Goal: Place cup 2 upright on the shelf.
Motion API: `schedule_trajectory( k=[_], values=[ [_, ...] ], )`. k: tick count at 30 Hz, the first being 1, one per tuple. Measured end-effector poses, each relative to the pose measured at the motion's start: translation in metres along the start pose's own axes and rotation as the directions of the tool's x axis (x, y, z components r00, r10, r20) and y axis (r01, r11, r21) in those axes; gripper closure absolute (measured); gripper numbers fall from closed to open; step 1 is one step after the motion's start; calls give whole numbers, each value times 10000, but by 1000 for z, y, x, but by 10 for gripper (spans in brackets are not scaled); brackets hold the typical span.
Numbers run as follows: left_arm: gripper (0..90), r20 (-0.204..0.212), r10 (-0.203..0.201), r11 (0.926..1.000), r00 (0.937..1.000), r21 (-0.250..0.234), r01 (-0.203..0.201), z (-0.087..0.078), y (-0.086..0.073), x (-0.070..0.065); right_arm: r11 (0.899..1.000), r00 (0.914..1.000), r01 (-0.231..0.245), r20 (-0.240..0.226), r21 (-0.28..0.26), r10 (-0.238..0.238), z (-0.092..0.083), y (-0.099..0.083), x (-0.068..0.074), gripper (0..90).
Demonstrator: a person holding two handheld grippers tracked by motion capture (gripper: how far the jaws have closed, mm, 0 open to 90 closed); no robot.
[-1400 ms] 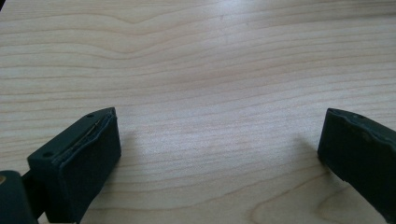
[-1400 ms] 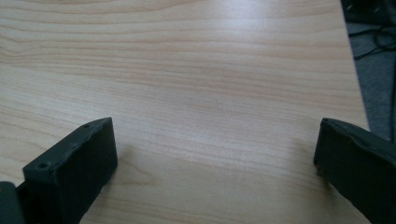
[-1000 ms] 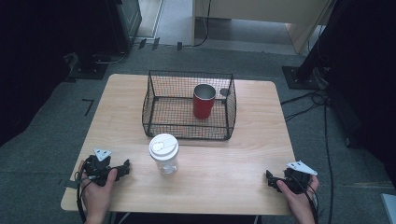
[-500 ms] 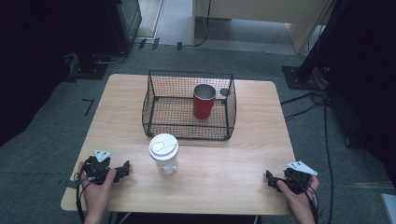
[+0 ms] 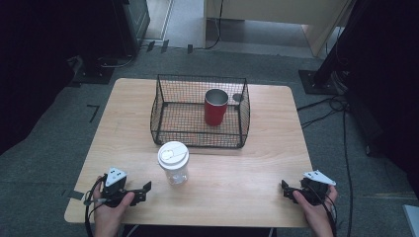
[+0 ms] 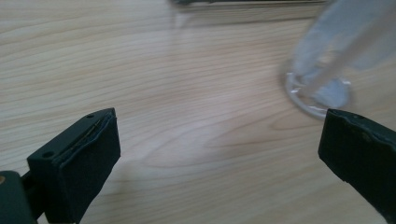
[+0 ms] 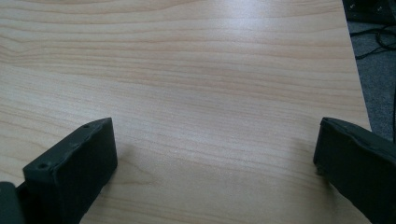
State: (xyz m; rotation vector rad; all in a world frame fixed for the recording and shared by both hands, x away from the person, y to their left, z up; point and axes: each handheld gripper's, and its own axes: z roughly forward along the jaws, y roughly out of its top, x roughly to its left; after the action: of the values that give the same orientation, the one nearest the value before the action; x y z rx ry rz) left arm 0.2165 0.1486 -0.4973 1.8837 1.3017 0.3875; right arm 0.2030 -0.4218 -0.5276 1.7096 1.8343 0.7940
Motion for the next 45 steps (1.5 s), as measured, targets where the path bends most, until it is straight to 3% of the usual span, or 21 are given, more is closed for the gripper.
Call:
schedule_trajectory(
  k=[6,10,18,24,32,45],
  values=[
    [0,553,485,9988,9973,-125,-479,2,9,-22,10000,10000,0,-1,0,0,0,0,0,0],
    [0,800,349,9991,9962,-274,-328,6,15,-28,10000,10000,0,-2,0,0,0,0,0,0],
    [0,1186,632,9970,9909,-528,-572,11,30,-45,10000,10000,6,-7,0,-6,0,0,0,0],
    [0,1260,889,9941,9880,-737,-800,13,38,-58,10000,10000,5,-6,-2,-5,0,0,0,0],
    [0,1458,801,9918,9861,-1100,-643,15,53,-69,10000,10000,2,-8,1,-2,0,0,0,0],
    [4,1421,952,9900,9853,-1166,-789,23,65,-81,10000,10000,20,-53,-10,-20,0,0,0,0]
  ],
)
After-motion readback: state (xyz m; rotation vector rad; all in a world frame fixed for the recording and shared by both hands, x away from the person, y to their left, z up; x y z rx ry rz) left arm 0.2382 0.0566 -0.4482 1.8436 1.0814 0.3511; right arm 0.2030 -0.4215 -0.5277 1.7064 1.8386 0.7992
